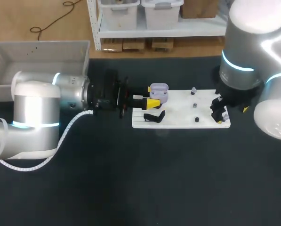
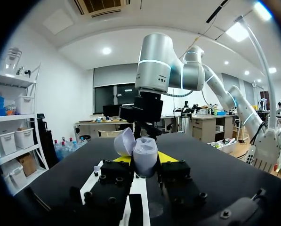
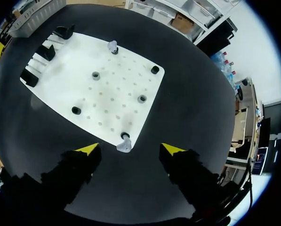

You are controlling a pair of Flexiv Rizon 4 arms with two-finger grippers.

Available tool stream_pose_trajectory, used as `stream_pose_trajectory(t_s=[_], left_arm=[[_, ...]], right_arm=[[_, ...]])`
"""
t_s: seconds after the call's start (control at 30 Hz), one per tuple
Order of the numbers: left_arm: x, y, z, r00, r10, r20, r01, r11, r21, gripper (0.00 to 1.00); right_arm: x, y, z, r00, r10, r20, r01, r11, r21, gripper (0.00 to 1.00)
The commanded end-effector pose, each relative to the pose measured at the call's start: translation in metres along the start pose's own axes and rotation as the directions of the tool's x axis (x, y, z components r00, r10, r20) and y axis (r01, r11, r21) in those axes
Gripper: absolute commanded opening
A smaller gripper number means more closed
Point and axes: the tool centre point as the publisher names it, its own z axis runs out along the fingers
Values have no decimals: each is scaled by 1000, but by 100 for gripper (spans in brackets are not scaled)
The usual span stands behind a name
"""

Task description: Pick up each earbud case from the left stands, insert the matching earbuds, close the lid, and place the case in the box.

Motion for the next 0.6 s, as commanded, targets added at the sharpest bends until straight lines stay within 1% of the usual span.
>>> stream_pose_trajectory(t_s=[0.03, 0.17, 0.3, 0.4, 0.6], left_arm=[[1, 1, 0, 1000, 1, 2, -1, 1000, 1, 0], [1, 1, 0, 1000, 1, 2, -1, 1000, 1, 0], [1, 1, 0, 1000, 1, 2, -1, 1000, 1, 0], [1, 1, 0, 1000, 1, 2, -1, 1000, 1, 0], [1, 1, 0, 1000, 1, 2, -1, 1000, 1, 0]], right_arm=[[-2, 3, 6, 1000, 2, 10, -2, 1000, 16, 62], [-5, 1, 8, 1000, 6, 21, -7, 1000, 22, 50], [-4, 3, 10, 1000, 10, 21, -11, 999, 30, 48], [-4, 3, 11, 1000, 14, 22, -14, 999, 38, 44], [-3, 5, 14, 1000, 15, 18, -15, 999, 36, 43]])
